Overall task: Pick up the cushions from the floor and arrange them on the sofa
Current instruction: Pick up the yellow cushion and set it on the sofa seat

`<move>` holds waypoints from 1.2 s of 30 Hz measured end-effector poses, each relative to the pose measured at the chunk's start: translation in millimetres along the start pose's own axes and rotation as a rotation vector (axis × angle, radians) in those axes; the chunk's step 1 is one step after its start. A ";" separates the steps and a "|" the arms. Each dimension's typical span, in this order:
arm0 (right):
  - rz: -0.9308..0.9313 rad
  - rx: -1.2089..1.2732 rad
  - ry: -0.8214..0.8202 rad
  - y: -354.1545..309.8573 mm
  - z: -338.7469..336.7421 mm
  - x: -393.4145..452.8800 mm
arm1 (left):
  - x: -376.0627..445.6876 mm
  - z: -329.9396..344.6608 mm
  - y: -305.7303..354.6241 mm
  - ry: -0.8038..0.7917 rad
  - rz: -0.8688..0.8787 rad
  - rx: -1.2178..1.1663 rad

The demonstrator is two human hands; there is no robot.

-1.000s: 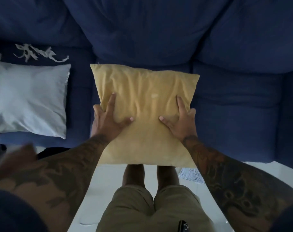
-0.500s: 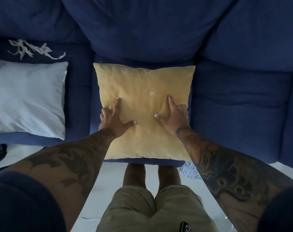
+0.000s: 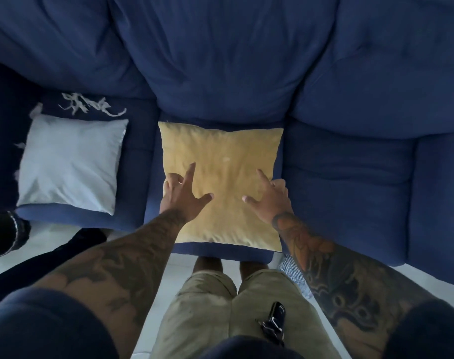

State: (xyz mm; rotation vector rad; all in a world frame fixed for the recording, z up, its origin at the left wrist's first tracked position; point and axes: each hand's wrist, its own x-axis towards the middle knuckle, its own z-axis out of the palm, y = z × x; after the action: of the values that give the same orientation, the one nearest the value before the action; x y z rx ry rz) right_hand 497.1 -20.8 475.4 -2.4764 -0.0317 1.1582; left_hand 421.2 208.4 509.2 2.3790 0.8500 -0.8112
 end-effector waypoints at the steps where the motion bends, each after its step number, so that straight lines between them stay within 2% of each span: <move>1: -0.002 0.004 0.002 1.6 -4.8 -8.1 | -10.9 -3.3 4.4 0.010 0.004 -0.009; 7: -0.033 0.043 0.033 10.4 -27.3 -53.7 | -76.9 -9.2 20.3 0.087 -0.002 -0.042; 15: -0.071 0.056 0.089 38.9 -31.1 -107.2 | -143.1 13.3 32.0 0.097 0.038 -0.102; 29: -0.083 0.155 0.193 96.0 24.6 -197.7 | -227.4 52.7 2.7 0.152 0.129 -0.045; 36: -0.148 0.080 0.282 126.4 74.7 -275.9 | -308.3 95.4 -38.6 0.171 0.258 -0.033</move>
State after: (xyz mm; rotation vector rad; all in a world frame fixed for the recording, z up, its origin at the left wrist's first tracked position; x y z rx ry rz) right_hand 242.3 -162.6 587.7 -2.4950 -0.0854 0.7293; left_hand 165.5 54.8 638.1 2.4875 0.5964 -0.4941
